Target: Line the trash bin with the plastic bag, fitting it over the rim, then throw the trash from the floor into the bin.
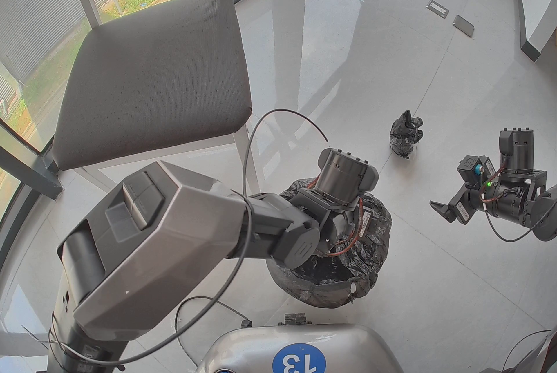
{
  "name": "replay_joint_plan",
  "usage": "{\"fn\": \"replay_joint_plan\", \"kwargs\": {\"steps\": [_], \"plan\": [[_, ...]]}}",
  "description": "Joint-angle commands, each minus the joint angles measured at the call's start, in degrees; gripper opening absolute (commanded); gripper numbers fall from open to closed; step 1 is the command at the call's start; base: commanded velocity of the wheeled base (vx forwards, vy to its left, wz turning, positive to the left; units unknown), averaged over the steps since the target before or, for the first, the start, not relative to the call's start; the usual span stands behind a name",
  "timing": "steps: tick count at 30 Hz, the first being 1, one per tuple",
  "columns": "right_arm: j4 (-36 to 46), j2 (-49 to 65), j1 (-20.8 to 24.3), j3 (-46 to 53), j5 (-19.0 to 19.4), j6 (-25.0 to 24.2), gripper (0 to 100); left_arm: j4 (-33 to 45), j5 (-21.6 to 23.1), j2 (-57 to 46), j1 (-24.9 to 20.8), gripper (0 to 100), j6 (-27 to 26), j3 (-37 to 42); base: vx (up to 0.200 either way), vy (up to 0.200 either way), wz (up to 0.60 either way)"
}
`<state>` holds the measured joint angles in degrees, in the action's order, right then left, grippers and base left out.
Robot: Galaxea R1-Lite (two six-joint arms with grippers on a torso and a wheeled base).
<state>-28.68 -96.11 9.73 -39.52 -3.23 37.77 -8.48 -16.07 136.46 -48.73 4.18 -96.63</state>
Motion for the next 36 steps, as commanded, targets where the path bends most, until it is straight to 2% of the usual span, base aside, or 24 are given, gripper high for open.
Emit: {"fn": "replay_joint_plan", "kwargs": {"steps": [1, 36], "plan": [[-0.7, 0.0, 0.1, 1.2, 0.0, 0.0, 100, 1.0, 0.2, 2.8, 0.4, 100, 0.1, -2.4, 0.0, 0.0, 0.0], [-1.4, 0.1, 0.4, 3.5, 0.8, 0.2, 100, 4.0, 3.0, 13.2, 2.3, 100, 3.0, -13.5, 0.0, 0.0, 0.0]]}}
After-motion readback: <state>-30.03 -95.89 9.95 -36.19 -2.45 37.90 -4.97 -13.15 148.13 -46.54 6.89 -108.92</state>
